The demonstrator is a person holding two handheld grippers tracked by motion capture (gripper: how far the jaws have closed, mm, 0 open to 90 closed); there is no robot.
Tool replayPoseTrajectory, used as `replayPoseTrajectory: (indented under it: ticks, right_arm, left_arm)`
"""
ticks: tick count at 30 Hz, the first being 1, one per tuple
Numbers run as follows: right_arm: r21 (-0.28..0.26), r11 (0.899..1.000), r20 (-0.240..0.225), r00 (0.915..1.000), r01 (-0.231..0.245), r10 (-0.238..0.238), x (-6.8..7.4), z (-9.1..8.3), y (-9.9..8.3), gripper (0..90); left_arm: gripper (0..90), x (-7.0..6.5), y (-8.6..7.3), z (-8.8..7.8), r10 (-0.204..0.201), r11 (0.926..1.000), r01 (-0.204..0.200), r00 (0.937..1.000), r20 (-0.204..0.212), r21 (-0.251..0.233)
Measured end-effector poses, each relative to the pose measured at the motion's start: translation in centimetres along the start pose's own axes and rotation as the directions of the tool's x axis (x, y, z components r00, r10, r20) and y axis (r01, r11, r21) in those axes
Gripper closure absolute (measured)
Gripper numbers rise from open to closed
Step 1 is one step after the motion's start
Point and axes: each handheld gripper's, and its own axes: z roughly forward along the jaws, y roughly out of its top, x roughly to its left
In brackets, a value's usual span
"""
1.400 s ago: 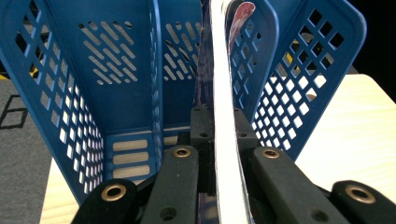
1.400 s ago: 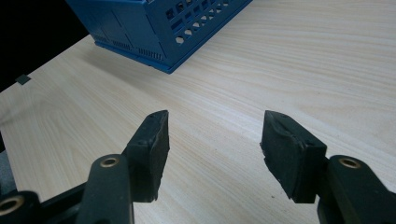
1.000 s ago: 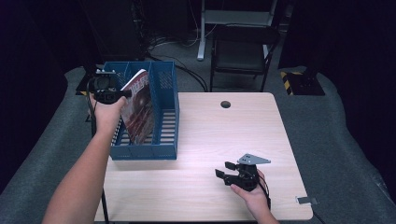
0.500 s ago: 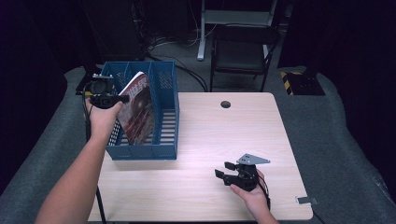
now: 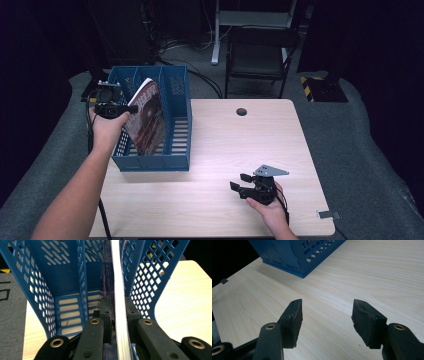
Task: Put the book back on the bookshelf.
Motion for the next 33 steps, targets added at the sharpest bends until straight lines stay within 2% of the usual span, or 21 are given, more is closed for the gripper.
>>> replayPoseTrajectory:
  ticks: [1,2,4,13,18,24,27,33]
  right_arm:
    - [-0.003,1.0,0.001,1.0,-0.001,0.001,0.0,0.0,0.0,41.3]
    - [-0.003,1.0,0.001,1.0,-0.001,0.001,0.0,0.0,0.0,41.3]
    - [0.0,1.0,0.0,1.0,-0.005,0.005,0.1,0.0,0.0,41.3]
    - [0.002,1.0,0.003,1.0,-0.007,0.007,0.1,0.0,0.0,41.3]
    - [0.001,1.0,0.001,1.0,-0.002,0.002,0.1,0.1,0.0,41.1]
    - [0.007,1.0,-0.001,1.0,-0.005,0.005,0.1,0.1,-0.1,41.1]
    - [0.006,1.0,-0.001,1.0,-0.006,0.006,0.1,0.2,-0.1,41.1]
    - [0.012,1.0,-0.003,0.9999,-0.01,0.01,0.1,0.2,-0.1,41.1]
  left_arm:
    - [80.3,-0.1,0.0,-0.1,-0.001,1.0,0.001,1.0,0.005,0.006]
    - [80.1,-0.1,-0.1,-0.1,-0.007,0.9999,0.007,1.0,0.004,-0.011]
    - [80.2,-0.1,0.0,-0.5,0.0,1.0,0.0,1.0,0.008,0.006]
    - [80.7,-0.1,0.0,-1.6,0.015,0.9997,-0.016,0.9997,0.017,0.016]
    - [80.2,0.1,-0.1,-1.8,0.016,0.9997,-0.016,0.9997,0.019,0.02]
    - [80.6,0.3,-0.3,-2.0,-0.002,0.9995,0.002,0.9999,0.016,0.03]
    - [82.5,0.5,-0.3,-2.0,0.009,0.9995,-0.01,0.9999,0.006,0.03]
    - [83.8,0.3,-0.2,-2.0,0.003,0.9992,-0.003,1.0,0.004,0.04]
